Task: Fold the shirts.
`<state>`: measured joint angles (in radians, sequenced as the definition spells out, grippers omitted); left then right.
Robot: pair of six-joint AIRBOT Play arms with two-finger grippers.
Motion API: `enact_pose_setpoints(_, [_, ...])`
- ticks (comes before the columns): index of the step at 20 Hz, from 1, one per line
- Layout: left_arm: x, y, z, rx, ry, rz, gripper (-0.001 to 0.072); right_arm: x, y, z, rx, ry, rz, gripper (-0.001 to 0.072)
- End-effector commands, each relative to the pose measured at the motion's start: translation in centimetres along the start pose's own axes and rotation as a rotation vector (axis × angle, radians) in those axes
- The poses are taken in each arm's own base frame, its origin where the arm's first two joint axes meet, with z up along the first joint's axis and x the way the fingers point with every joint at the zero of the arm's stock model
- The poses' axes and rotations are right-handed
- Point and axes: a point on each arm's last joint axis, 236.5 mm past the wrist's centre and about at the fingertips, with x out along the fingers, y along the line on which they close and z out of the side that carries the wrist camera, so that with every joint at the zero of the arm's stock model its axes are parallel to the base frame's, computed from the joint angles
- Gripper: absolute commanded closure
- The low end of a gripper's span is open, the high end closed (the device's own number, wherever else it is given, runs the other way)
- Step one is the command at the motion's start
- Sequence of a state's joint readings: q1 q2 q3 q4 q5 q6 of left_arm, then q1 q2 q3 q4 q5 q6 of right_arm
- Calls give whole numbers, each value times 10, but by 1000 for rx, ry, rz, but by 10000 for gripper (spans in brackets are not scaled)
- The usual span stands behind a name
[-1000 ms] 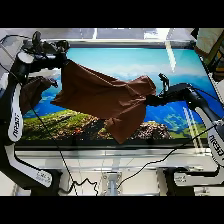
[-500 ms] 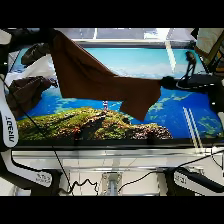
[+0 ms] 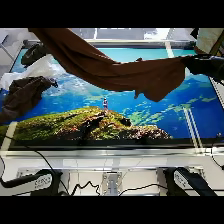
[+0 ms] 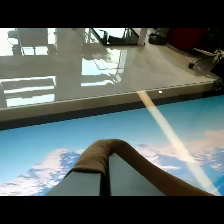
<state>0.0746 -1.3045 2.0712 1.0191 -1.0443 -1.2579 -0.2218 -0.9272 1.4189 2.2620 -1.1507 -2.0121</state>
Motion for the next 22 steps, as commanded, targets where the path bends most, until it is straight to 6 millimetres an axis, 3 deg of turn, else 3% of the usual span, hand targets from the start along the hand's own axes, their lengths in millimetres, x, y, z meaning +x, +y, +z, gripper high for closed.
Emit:
enact_pose_setpoints(1, [-29,-4,10,46,-5,44,679,-38,21,7,-45,-30,-22,683])
enact_pose_setpoints(4, [-15,15,-12,22,47,94,679,-42,-1,-1,-24,2,-123,684])
enact_pose_setpoints(6, [5,24,-45,-12,138,84,679,-40,-19,-8,-23,34,-188,683])
enact_pose_setpoints(9, [45,38,-113,-84,337,51,679,-24,-44,-23,5,111,-233,684])
enact_pose_setpoints(12, [82,50,-186,-155,530,9,679,8,-64,-50,56,213,-220,683])
enact_pose_setpoints(18, [140,76,-309,-268,762,-12,678,89,-110,-168,237,513,-179,682])
enact_pose_setpoints(20, [154,83,-340,-295,801,-10,678,112,-125,-205,288,564,-189,683])
enact_pose_setpoints(22, [169,90,-359,-322,799,1,678,133,-143,-232,328,563,-223,683])
